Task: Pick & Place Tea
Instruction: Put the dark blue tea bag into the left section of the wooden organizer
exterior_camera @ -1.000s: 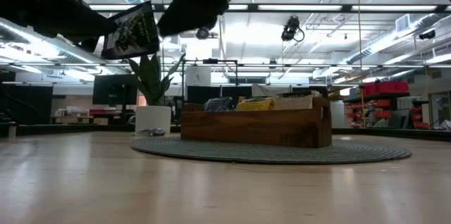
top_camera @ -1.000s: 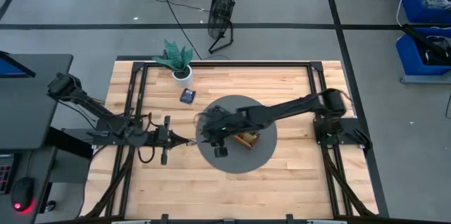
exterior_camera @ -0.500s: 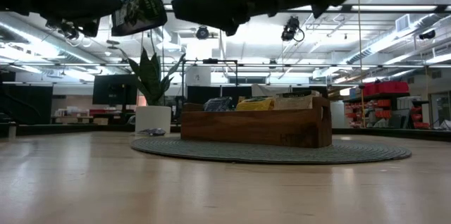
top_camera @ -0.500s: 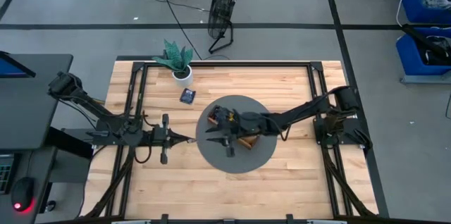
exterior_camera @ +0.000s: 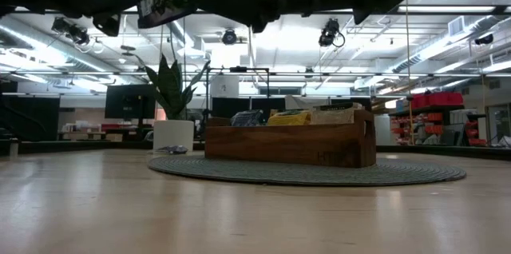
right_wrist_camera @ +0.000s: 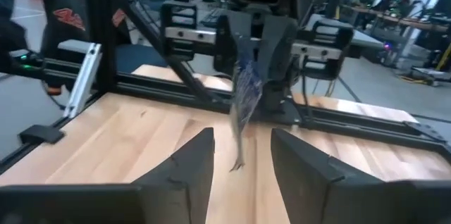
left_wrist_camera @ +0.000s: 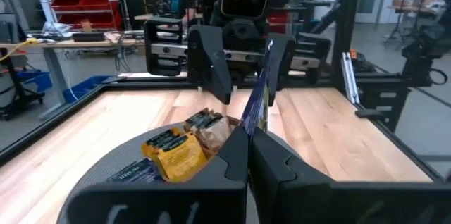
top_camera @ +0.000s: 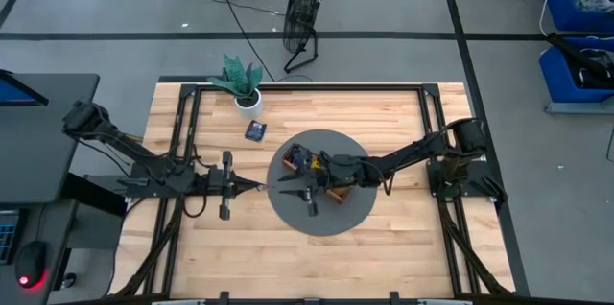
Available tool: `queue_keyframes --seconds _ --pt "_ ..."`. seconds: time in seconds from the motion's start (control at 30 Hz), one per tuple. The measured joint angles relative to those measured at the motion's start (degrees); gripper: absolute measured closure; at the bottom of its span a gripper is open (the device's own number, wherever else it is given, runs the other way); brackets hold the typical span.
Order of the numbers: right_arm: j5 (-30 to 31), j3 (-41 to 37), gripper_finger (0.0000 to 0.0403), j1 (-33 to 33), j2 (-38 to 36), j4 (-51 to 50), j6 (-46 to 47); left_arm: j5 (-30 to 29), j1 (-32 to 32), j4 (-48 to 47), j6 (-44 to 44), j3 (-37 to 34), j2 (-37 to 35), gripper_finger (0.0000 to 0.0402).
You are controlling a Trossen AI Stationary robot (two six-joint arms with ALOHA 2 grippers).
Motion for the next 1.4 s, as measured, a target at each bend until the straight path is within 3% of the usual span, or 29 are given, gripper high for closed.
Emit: queue_keyframes --seconds 0.23,0.5,0.7,1.0,1.2,1.4 --pt "0.4 2.1 0.0266 -0.9 0.0 -2.0 -1.1 3.4 2.4 0.8 0.0 0.0 0.0 0.0399" --pt "0.4 3.0 0.0392 -0.9 0.0 -5.0 -1.2 3.4 3.8 0.7 0.0 0.0 0.0 0.0399" --pt "1.6 3.0 0.0399 -1.4 -0.8 -8.3 2.2 2.4 4.9 -0.4 -0.8 0.0 0.0 0.0364" --pt "4.9 3.1 0.0401 -3.4 -7.3 -24.3 10.2 0.7 4.9 -7.3 -1.2 0.0 -0.3 0.0302" --pt "5.3 6.8 0.0402 -6.8 -8.4 -40.3 17.8 -3.8 5.0 -13.5 -3.0 0.0 -3.0 0.0296" --pt "5.1 11.8 0.0402 -8.8 -7.5 -49.9 19.8 -4.1 6.7 -21.9 -5.7 0.0 -9.6 0.0309"
